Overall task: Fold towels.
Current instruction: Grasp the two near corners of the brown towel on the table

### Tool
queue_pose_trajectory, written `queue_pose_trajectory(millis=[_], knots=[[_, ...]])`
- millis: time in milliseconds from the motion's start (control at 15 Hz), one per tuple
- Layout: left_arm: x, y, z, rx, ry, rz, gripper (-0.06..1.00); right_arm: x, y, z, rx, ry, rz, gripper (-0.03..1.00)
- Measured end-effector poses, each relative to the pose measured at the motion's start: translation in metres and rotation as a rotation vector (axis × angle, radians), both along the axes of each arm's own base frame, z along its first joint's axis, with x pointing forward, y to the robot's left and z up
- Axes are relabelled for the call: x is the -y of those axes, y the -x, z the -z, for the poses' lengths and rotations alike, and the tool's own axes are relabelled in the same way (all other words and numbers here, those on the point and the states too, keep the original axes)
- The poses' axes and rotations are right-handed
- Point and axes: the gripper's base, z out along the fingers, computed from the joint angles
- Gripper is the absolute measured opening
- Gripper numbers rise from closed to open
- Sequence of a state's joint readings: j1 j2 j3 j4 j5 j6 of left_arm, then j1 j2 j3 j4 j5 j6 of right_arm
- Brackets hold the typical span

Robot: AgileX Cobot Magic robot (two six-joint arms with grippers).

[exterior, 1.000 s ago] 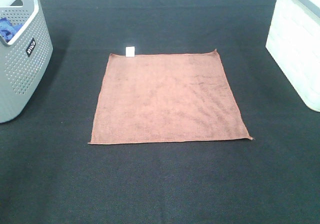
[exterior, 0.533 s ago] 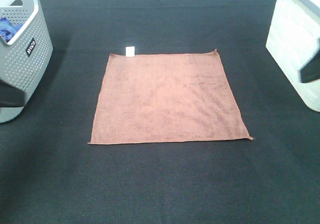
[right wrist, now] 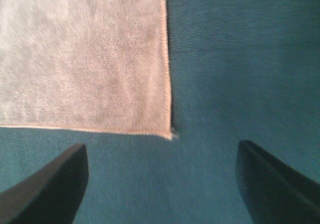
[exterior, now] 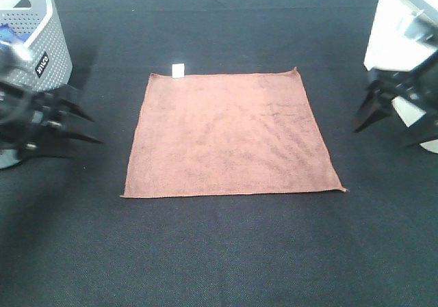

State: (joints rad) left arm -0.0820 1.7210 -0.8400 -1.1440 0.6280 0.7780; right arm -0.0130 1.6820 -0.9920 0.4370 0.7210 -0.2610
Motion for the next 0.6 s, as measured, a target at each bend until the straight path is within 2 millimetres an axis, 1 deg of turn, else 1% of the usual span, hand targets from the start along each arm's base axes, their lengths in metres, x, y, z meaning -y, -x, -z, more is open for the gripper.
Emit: queue_pose_trajectory(millis=[67, 133, 267, 333, 400, 600], knots=[[0.005, -0.003, 0.005, -0.011, -0.002, 0.014, 0.58, -0.001, -0.004, 0.005, -0.012, -0.010, -0.010, 0.77], [0.016, -0.010, 0.019, -0.046, -0.013, 0.027, 0.59, -0.003, -0.013, 0.019, -0.038, -0.032, -0.033, 0.77], [0.020, -0.022, 0.036, -0.064, -0.048, -0.012, 0.66, -0.005, -0.027, 0.042, -0.094, -0.054, -0.065, 0.77], [0.020, -0.022, 0.036, -0.064, -0.048, -0.012, 0.66, -0.005, -0.027, 0.042, -0.094, -0.054, -0.065, 0.77], [0.019, -0.027, 0.042, -0.064, -0.065, -0.028, 0.67, -0.006, -0.033, 0.049, -0.105, -0.057, -0.067, 0.77], [0.019, -0.035, 0.057, -0.086, -0.079, -0.045, 0.67, -0.007, -0.044, 0.061, -0.116, -0.072, -0.072, 0.77]])
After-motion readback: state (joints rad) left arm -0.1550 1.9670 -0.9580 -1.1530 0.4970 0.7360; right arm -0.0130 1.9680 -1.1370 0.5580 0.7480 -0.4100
